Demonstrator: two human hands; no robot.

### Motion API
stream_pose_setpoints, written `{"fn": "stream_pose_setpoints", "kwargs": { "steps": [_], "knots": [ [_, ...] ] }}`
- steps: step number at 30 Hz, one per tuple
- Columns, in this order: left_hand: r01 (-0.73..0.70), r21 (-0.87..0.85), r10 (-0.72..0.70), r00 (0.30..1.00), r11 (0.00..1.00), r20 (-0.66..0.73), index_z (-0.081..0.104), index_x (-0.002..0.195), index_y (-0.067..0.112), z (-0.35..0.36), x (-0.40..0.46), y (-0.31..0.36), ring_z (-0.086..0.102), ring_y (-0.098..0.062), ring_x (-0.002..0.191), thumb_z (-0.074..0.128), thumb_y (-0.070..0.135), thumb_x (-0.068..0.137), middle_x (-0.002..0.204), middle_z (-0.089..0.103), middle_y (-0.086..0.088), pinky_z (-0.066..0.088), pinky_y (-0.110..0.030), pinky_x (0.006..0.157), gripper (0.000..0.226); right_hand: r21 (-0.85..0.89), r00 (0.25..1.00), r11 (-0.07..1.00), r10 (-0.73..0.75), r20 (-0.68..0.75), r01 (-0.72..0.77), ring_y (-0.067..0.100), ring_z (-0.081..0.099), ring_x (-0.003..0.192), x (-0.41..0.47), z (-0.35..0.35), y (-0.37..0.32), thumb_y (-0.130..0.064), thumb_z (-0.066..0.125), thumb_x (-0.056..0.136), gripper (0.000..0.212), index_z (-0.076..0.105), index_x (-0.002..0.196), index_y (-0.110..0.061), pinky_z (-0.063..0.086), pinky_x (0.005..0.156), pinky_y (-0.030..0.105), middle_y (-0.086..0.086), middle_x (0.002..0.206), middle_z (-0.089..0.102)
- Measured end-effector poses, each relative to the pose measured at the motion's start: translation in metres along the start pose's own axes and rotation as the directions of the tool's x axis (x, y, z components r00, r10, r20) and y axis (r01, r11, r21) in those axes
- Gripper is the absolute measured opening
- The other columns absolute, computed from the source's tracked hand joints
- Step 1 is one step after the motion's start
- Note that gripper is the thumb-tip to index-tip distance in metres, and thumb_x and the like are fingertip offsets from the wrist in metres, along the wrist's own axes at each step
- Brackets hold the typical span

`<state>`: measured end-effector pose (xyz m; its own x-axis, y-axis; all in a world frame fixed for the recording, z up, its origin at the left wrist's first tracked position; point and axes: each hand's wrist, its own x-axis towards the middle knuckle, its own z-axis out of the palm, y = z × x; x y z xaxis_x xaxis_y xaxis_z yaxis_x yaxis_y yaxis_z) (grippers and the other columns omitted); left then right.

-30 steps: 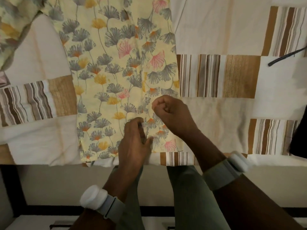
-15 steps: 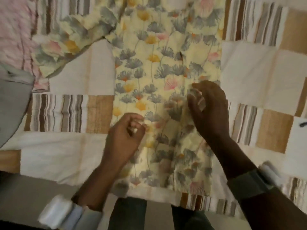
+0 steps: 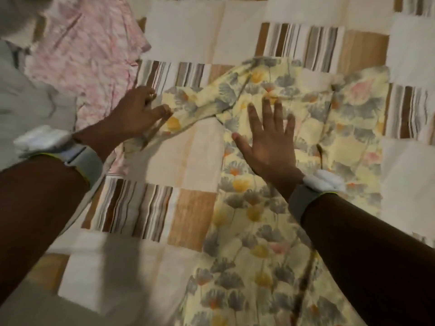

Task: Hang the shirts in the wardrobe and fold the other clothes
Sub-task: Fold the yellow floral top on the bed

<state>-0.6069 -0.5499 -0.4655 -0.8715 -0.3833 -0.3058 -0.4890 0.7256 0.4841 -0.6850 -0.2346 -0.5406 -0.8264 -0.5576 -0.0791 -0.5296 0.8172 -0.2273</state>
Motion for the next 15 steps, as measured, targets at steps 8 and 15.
{"fn": "stream_pose_setpoints", "kwargs": {
  "steps": [8, 15],
  "knots": [
    [0.088, 0.100, -0.091, 0.995, 0.991, 0.030, 0.069, 0.100, 0.004, -0.011, 0.027, -0.018, 0.065, -0.034, 0.093, 0.073, 0.041, 0.092, 0.096, 0.067, -0.016, 0.051, -0.041, 0.077, 0.038, 0.020, 1.000, 1.000, 0.009, -0.014, -0.009, 0.030, -0.010, 0.159, -0.002, -0.004, 0.000, -0.070, 0.022, 0.103, 0.078, 0.010, 0.166, -0.025, 0.002, 0.125, 0.061, 0.008, 0.174, -0.002],
    [0.399, -0.203, -0.433, 0.885, 0.894, -0.168, 0.072, 0.115, 0.005, -0.068, 0.048, -0.048, 0.067, -0.034, 0.090, 0.085, 0.026, 0.084, 0.105, 0.071, -0.020, 0.057, -0.032, 0.071, 0.040, 0.012, 0.999, 1.000, 0.016, -0.033, -0.015, 0.028, -0.010, 0.160, -0.002, 0.001, 0.000, -0.068, 0.023, 0.103, 0.076, 0.009, 0.166, -0.027, 0.002, 0.126, 0.060, 0.006, 0.174, -0.002]
  ]
}}
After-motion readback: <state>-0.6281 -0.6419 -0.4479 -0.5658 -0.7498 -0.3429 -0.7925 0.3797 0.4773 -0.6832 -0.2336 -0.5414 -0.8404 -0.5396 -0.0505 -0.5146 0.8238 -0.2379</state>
